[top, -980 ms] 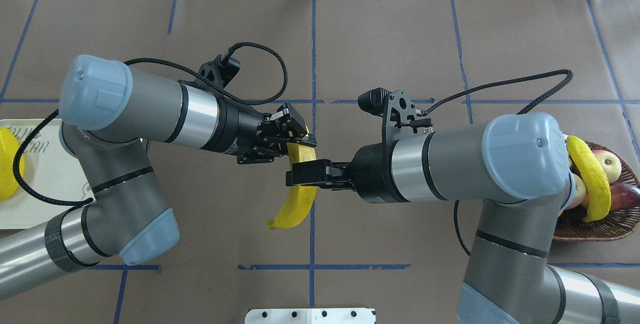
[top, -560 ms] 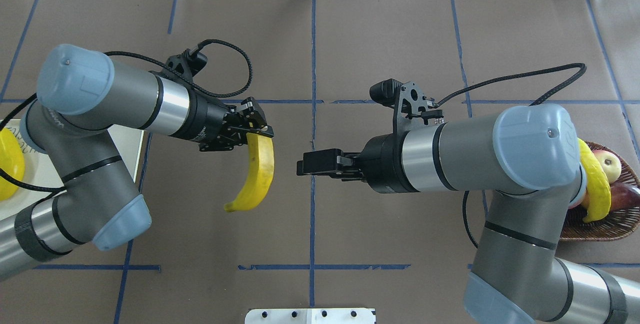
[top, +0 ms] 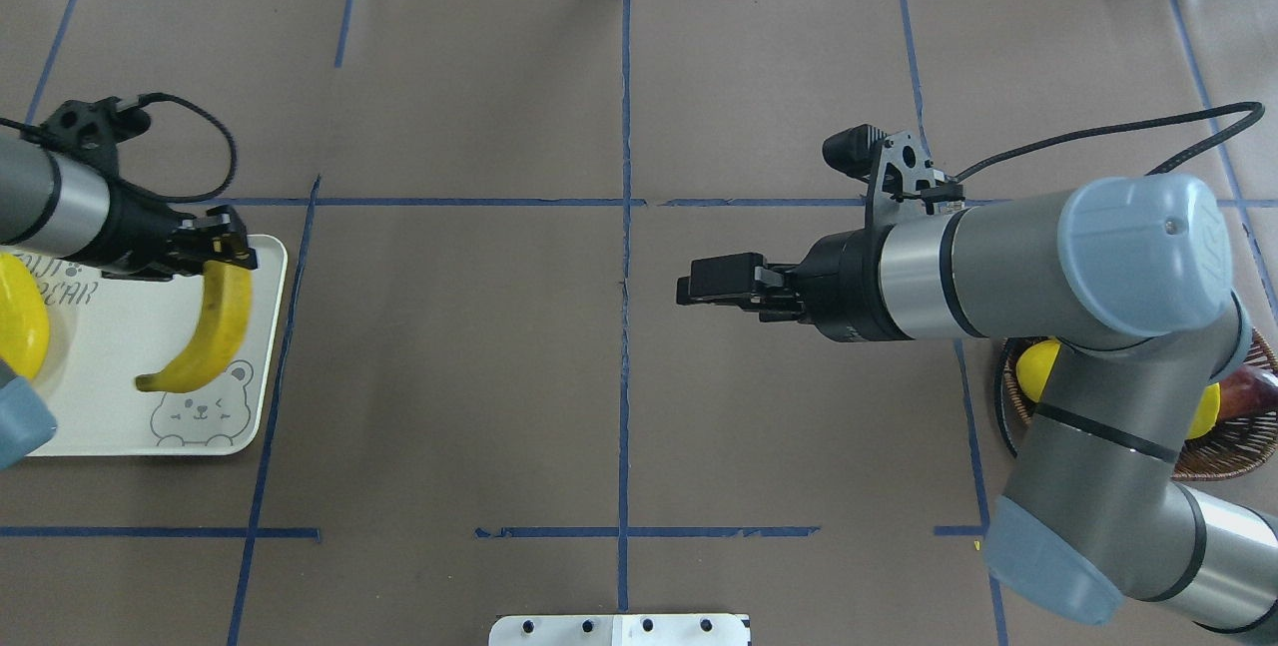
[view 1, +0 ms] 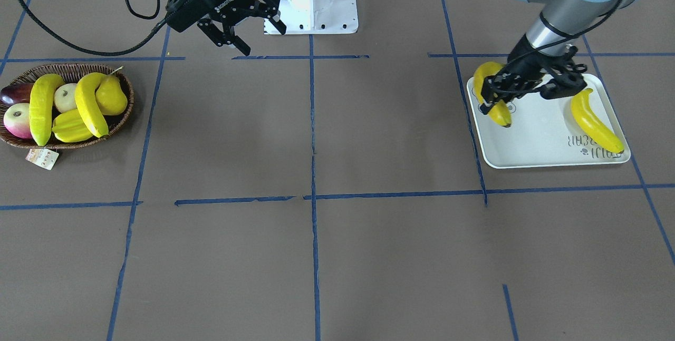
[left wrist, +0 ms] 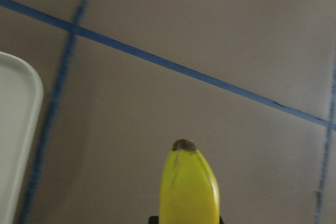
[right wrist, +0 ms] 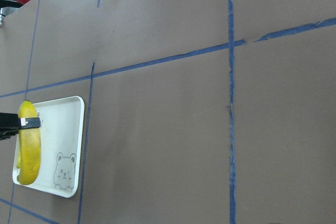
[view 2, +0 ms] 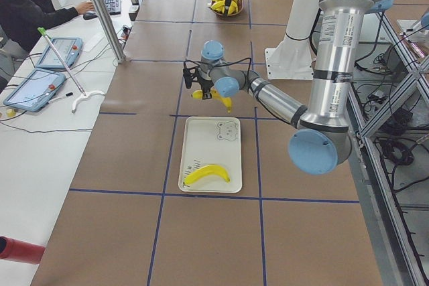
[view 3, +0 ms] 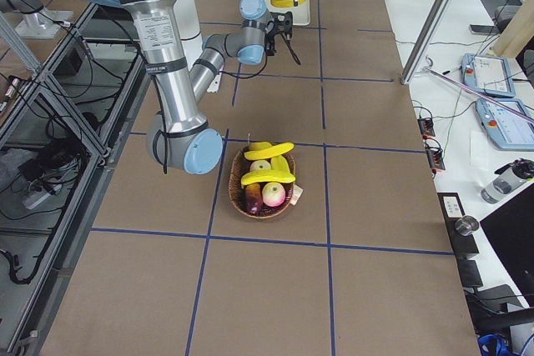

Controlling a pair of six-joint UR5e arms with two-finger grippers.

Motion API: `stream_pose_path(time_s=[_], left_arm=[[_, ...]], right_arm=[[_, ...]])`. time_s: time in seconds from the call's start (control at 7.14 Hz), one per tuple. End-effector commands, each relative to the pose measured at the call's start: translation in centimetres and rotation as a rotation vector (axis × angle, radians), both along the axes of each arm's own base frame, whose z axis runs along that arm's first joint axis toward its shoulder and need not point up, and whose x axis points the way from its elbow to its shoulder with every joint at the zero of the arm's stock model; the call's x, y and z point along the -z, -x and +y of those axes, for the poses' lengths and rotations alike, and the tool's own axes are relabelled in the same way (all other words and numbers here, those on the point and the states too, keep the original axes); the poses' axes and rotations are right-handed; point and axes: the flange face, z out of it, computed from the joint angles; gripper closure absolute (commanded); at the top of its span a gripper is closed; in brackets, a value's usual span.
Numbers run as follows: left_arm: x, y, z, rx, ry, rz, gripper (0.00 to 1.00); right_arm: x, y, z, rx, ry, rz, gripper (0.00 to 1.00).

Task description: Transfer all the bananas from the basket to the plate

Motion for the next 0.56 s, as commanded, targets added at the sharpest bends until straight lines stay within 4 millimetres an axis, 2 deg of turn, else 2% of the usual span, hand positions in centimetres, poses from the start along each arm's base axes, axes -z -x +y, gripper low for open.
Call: stream_pose_path(time_s=[0.0, 0.14, 0.42], left_arm=[[-6.5, 2.3, 0.9, -0.006, 0.056, -0.099, 1.0], [-9.1, 2.0, 0.6, -0.007, 0.089, -0.131, 1.0], [-12.0, 1.9, 0.0, 0.009, 0.114, -0.176, 1.0]], right_arm=[[-1.7, -1.0, -1.1, -0.025, 0.01, 0.032, 0.0], [-1.9, -1.1, -1.3, -0.032, 0.013, 0.037, 0.0], [-2.3, -1.2, -1.4, -0.038, 0.02, 0.051, 0.0]])
